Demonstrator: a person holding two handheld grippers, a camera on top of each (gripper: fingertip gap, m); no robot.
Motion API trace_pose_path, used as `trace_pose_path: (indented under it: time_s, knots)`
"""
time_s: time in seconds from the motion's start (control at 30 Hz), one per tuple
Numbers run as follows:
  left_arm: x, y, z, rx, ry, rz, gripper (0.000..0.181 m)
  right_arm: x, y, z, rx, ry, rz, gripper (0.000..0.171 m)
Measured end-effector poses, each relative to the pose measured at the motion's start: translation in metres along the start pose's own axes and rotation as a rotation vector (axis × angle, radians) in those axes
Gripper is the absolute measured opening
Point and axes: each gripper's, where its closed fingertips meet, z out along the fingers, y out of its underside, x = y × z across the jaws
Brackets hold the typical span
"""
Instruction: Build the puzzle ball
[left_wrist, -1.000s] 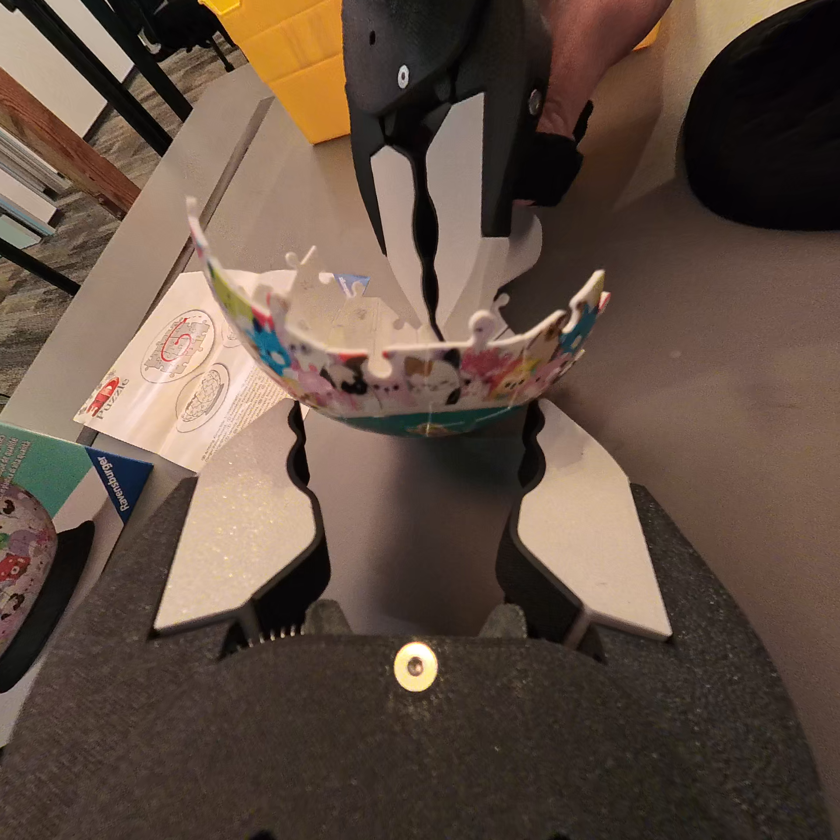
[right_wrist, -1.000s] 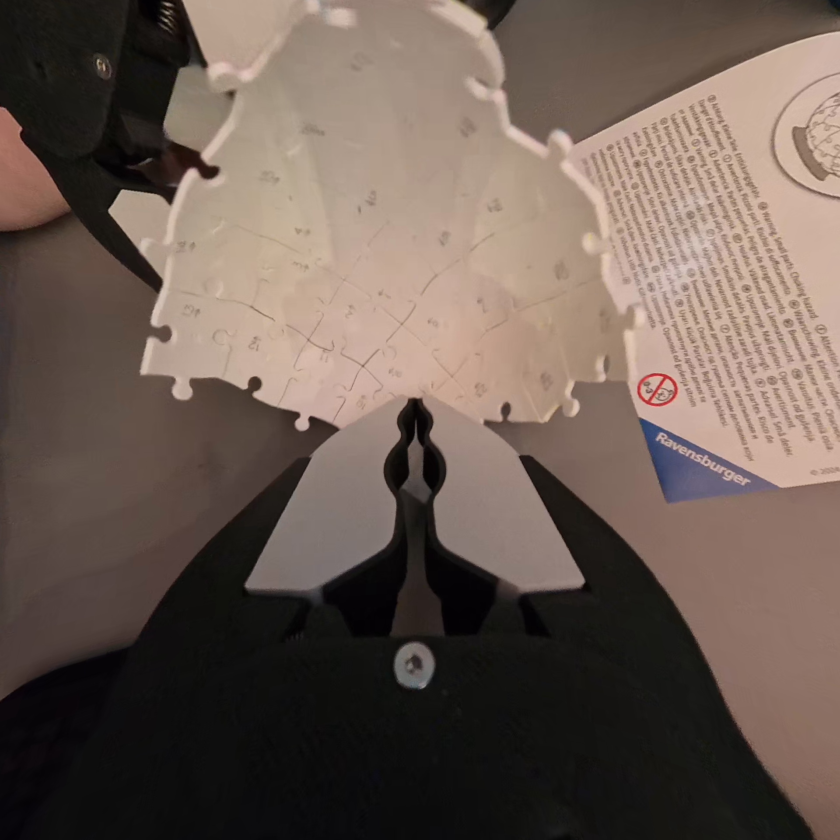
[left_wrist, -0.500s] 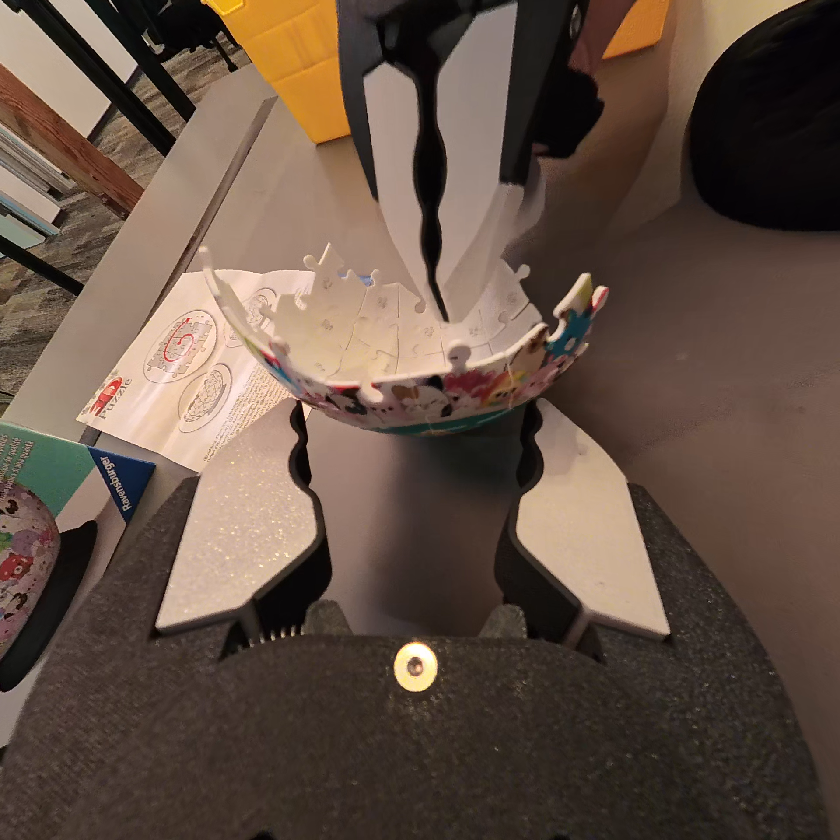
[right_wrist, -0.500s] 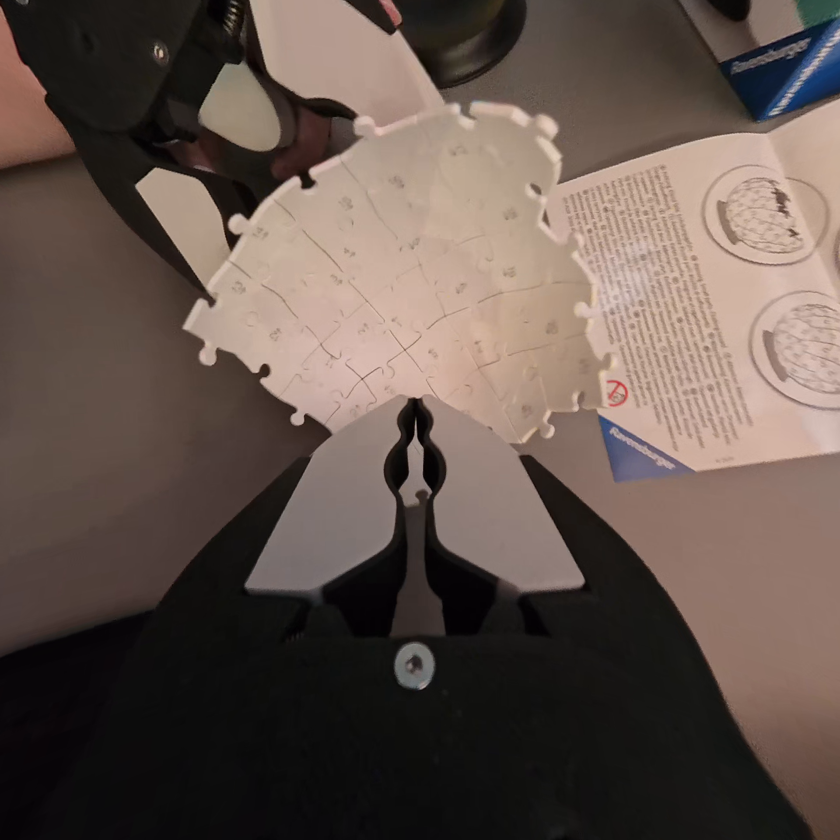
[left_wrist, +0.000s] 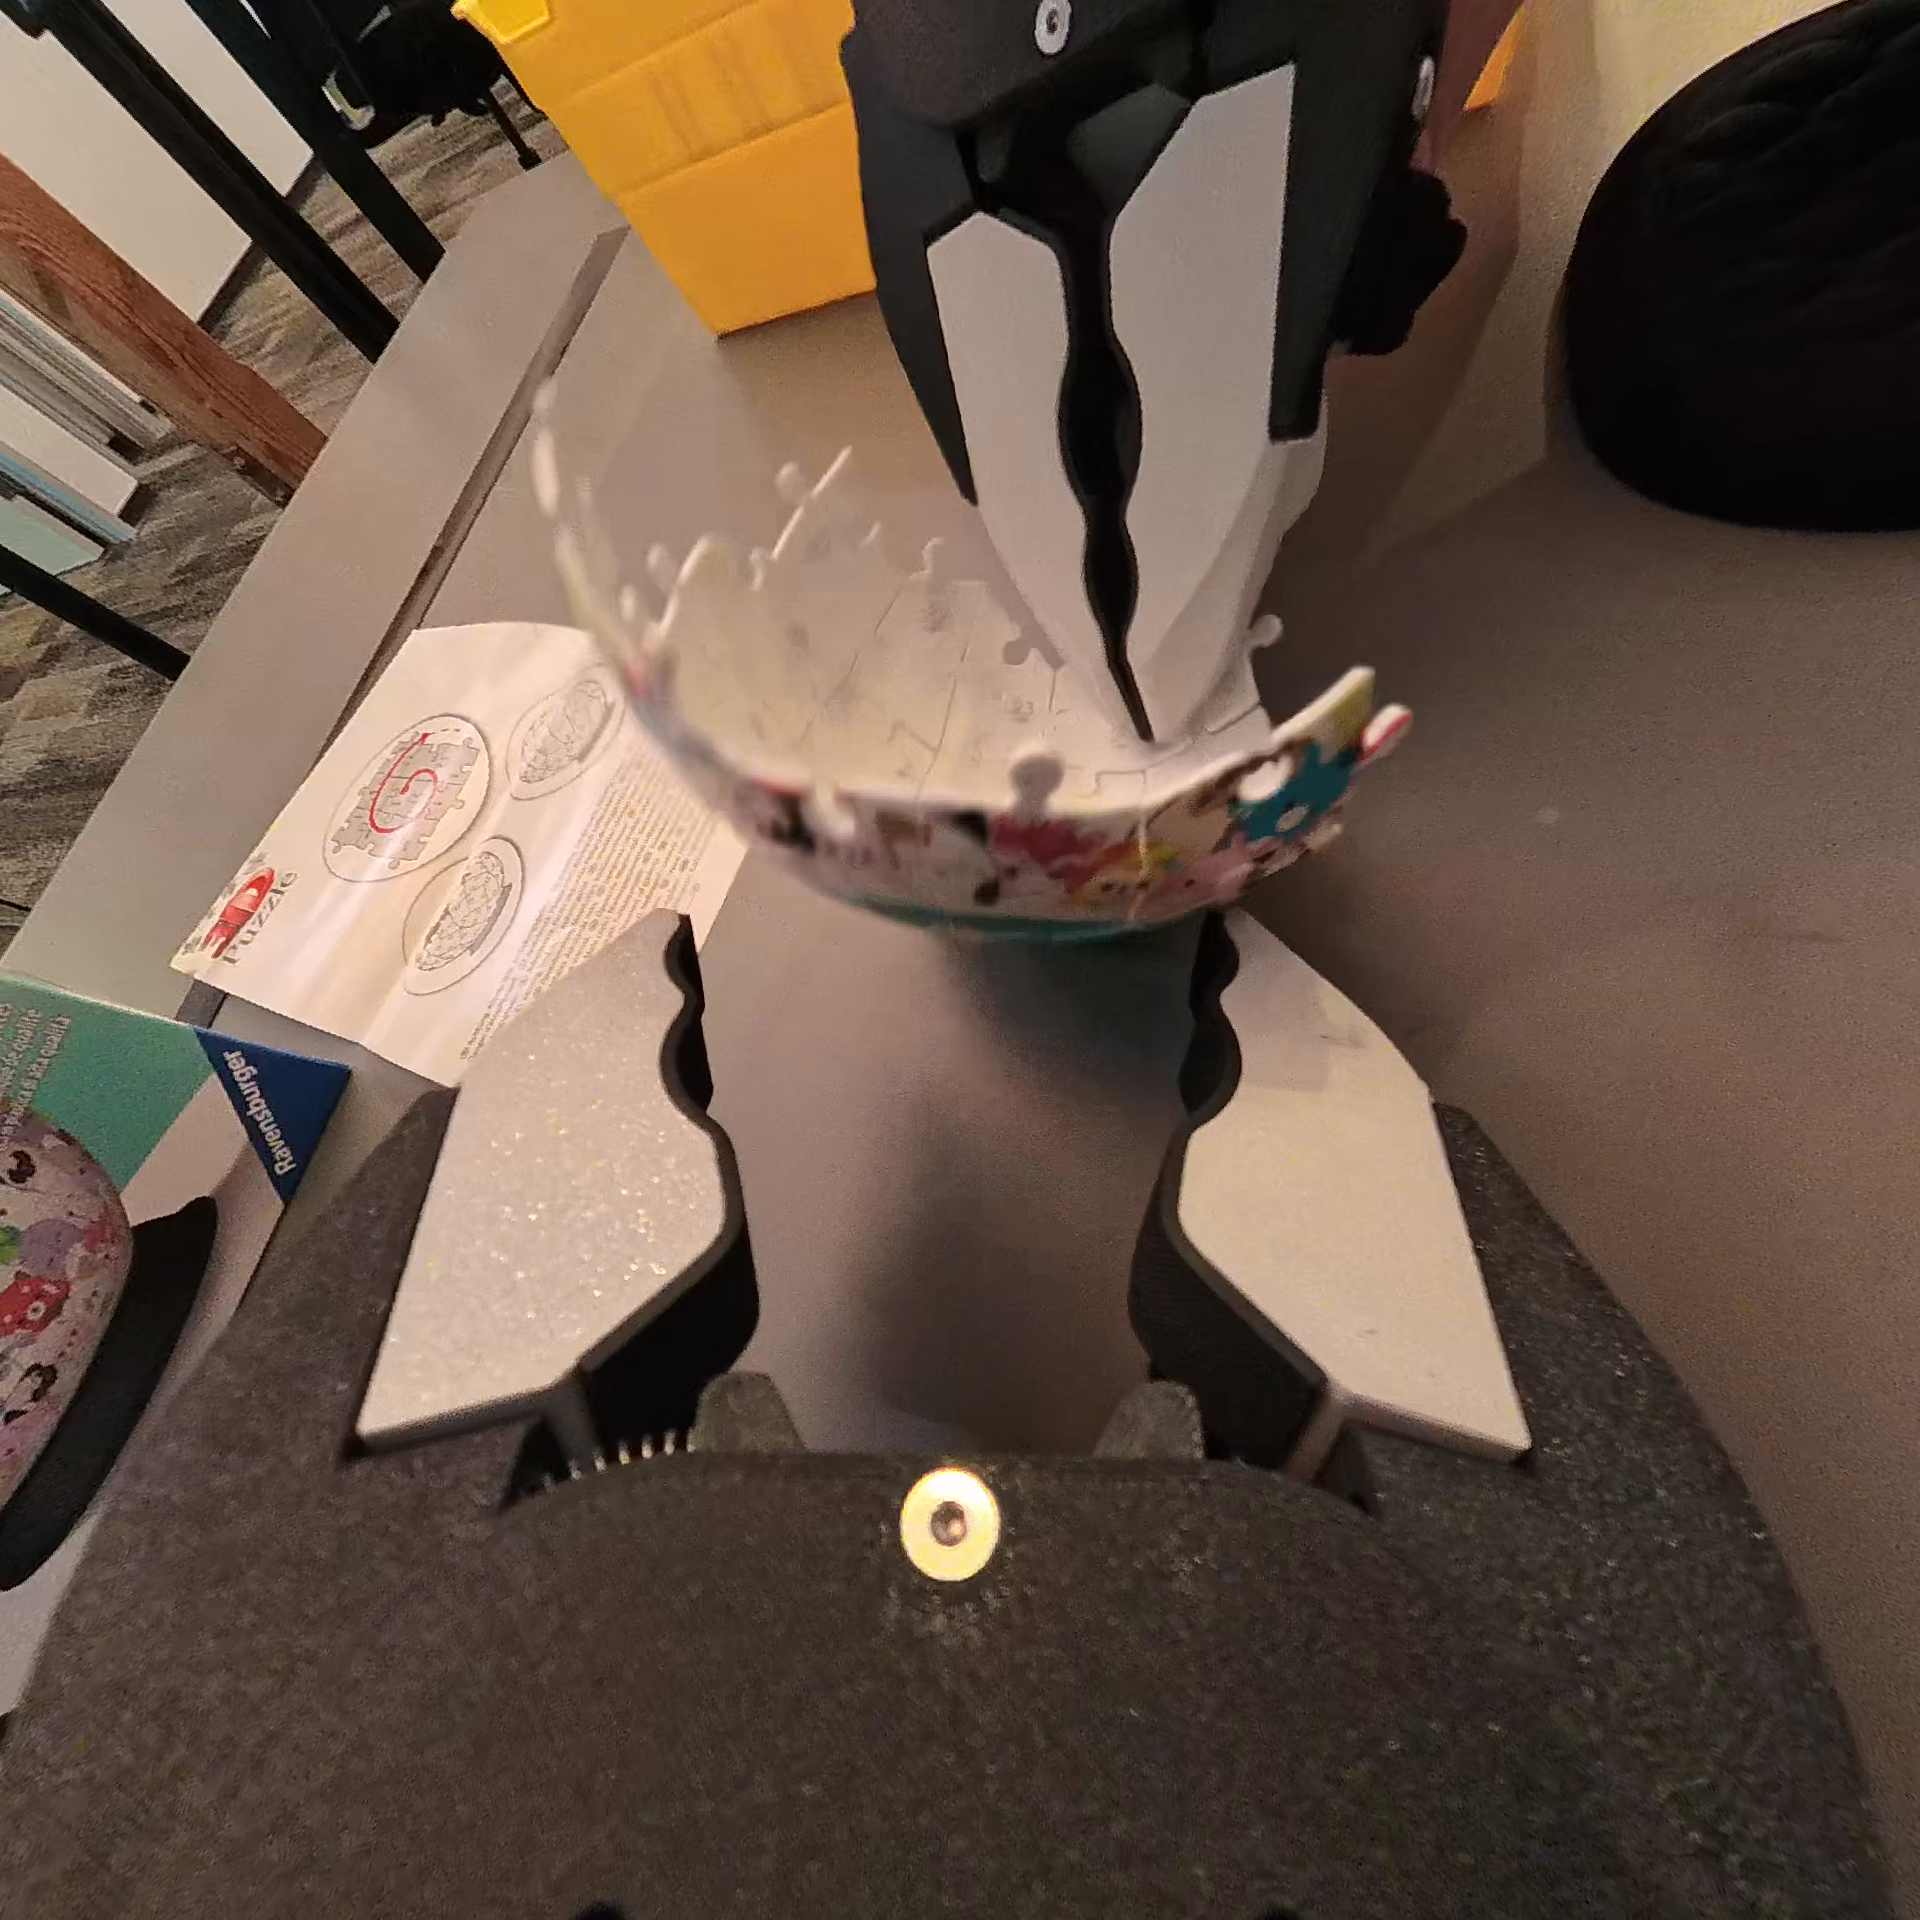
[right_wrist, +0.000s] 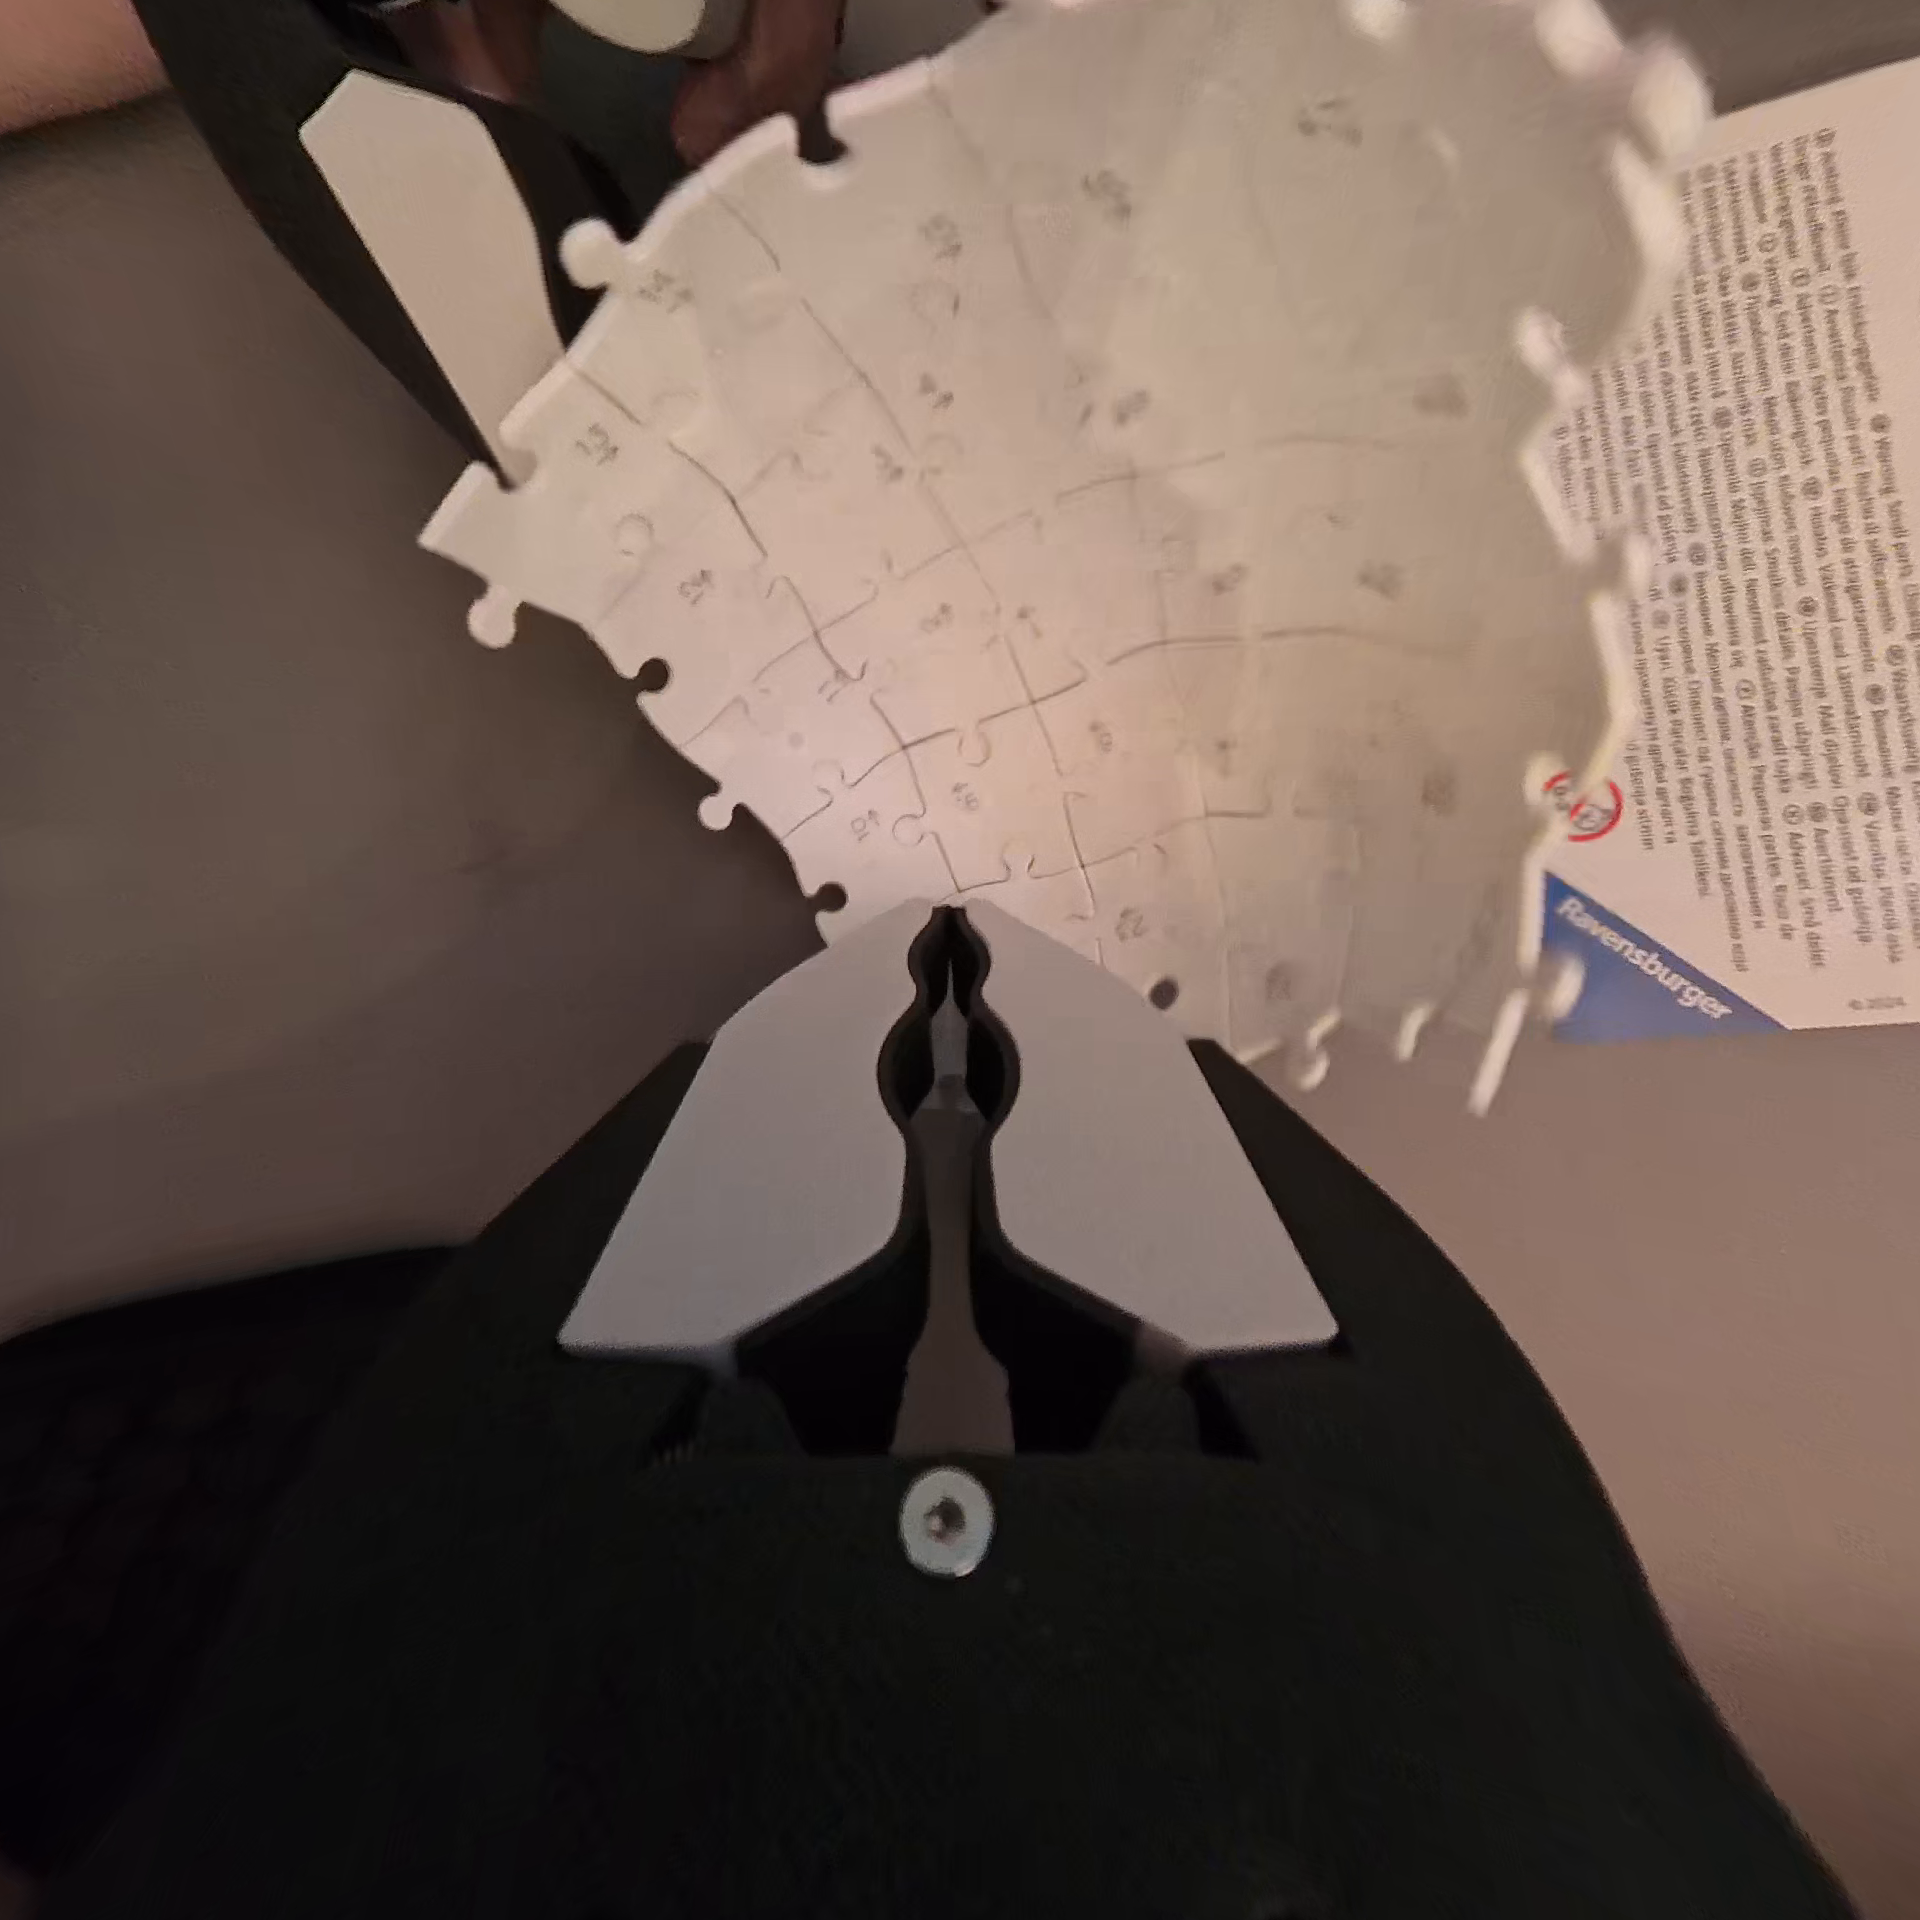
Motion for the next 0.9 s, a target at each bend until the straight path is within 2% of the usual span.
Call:
trace_pose_path:
  time_s: [0.3,0.9]
  knots:
    - [0.004,-0.004,0.001,0.014,0.016,-0.002,0.09,-0.004,0.005,0.0,0.037,0.089,-0.077,0.002]
    - [0.015,-0.01,0.006,0.027,0.053,0.047,0.083,-0.003,0.003,0.002,-0.092,0.135,0.049,0.002]
